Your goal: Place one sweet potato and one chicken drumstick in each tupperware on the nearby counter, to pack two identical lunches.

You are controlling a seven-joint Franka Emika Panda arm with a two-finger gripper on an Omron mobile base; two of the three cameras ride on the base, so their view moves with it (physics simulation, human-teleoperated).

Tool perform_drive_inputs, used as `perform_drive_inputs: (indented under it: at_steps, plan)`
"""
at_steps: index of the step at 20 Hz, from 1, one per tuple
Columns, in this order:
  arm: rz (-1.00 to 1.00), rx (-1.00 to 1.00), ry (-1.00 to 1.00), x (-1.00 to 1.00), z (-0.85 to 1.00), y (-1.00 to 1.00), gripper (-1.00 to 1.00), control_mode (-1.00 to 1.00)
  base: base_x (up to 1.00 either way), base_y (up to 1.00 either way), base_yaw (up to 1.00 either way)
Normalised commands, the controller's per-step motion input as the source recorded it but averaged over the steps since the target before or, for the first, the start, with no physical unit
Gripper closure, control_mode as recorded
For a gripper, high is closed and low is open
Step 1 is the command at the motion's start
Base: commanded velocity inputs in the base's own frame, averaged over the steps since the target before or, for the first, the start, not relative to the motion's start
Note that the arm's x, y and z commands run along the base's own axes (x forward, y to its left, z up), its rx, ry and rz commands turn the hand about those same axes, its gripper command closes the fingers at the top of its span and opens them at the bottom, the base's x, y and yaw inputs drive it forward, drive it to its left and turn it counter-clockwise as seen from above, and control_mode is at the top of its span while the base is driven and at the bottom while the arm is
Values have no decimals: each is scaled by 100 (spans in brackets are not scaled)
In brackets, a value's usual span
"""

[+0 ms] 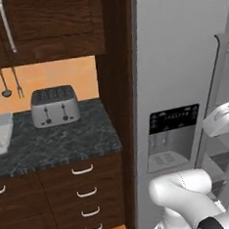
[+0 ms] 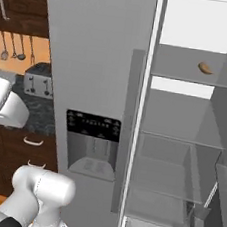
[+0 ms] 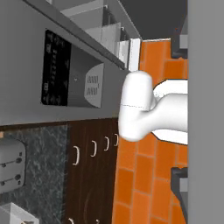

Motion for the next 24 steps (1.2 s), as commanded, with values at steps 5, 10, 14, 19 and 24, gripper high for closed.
perform_drive_inputs:
  at_steps: [5, 10, 14, 19, 24]
  plan:
    - [0, 0, 0, 0, 0, 0, -100, 100, -13, -95, 17]
    - [0, 0, 0, 0, 0, 0, -100, 100, -2, -71, 3]
    - [0, 0, 0, 0, 0, 0, -100, 100, -2, -44, 1]
    - [0, 0, 0, 0, 0, 0, -100, 100, -1, -40, 3]
    - [0, 0, 0, 25, 0, -4, -100, -100, 0, -3, 0]
